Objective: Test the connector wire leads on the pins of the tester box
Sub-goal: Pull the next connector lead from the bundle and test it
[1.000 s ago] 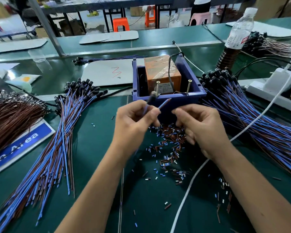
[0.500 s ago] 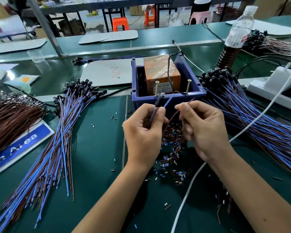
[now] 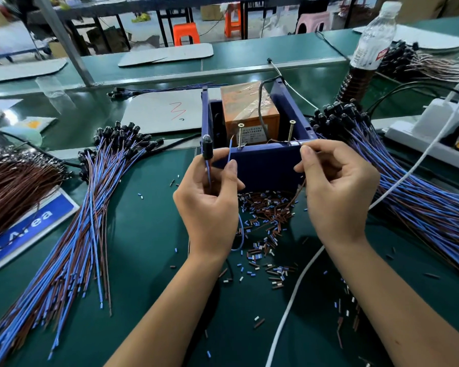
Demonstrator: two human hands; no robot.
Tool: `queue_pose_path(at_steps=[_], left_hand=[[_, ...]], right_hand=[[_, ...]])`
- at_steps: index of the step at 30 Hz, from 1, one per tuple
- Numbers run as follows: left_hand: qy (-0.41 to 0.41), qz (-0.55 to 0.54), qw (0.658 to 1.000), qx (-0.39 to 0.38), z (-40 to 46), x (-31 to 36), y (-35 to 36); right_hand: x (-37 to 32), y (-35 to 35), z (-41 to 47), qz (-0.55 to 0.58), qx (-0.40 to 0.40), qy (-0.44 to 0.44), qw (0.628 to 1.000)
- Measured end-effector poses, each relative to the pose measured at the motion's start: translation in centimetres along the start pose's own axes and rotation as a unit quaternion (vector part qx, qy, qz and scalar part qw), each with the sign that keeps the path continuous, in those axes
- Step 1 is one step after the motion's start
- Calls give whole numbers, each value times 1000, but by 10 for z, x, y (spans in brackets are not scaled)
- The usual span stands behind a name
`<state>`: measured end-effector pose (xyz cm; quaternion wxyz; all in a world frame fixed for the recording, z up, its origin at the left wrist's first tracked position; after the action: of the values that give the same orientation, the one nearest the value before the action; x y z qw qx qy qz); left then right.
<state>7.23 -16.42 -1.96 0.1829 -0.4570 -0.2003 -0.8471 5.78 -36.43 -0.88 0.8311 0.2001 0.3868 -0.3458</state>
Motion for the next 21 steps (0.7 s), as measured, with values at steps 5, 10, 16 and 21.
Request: queue_pose_path(at_steps=[5, 10, 16, 21], left_hand=[[-1, -7, 1000, -5, 0, -2, 1], [4, -7, 1000, -19, -1, 0, 3], [14, -8, 1000, -14, 0, 2, 3], [12, -7, 1000, -20, -1, 2, 2]], right_hand=[[0, 3, 0, 1, 5, 8, 1000], [3, 5, 1, 1, -18, 7, 1000], [4, 6, 0, 0, -29, -3, 1000], [4, 7, 0, 1, -33, -4, 999]])
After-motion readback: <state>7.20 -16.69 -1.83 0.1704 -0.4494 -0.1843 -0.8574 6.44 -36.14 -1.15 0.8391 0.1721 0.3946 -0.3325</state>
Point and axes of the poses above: each hand's wrist, its own z-axis towards the middle knuckle, its own y-axis out of the palm, x = y × z, the point moved 5 cm from there along z, towards the middle knuckle, and after that the axes turned 12 degrees about x, right-handed, at the moved point
